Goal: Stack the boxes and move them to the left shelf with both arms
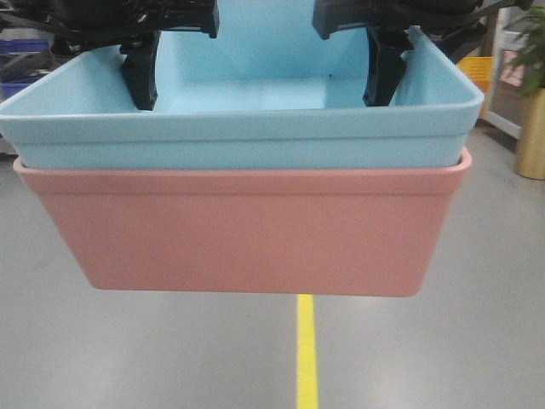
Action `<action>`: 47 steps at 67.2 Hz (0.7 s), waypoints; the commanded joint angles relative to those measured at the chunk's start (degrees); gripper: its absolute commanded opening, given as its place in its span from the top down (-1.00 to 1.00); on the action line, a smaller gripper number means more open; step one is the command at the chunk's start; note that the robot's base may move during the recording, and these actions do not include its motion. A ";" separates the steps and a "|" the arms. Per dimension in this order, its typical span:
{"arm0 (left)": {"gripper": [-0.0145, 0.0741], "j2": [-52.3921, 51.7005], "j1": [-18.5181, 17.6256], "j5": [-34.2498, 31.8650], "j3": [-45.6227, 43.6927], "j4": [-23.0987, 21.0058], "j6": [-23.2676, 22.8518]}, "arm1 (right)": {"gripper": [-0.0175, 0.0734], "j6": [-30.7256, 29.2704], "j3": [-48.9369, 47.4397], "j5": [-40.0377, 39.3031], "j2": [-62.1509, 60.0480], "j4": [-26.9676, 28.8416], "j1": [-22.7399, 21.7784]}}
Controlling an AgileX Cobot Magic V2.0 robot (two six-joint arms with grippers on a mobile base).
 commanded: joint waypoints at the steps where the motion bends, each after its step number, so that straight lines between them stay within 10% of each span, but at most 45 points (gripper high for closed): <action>1: 0.68 -2.68 -2.69 -15.71 -3.05 -4.11 -0.55 | 0.49 -0.64 -2.77 -15.43 -2.69 8.94 2.50; 47: 0.68 -2.68 -2.69 -15.71 -3.05 -4.11 -0.55 | 0.49 -0.64 -2.77 -15.43 -2.69 8.94 2.50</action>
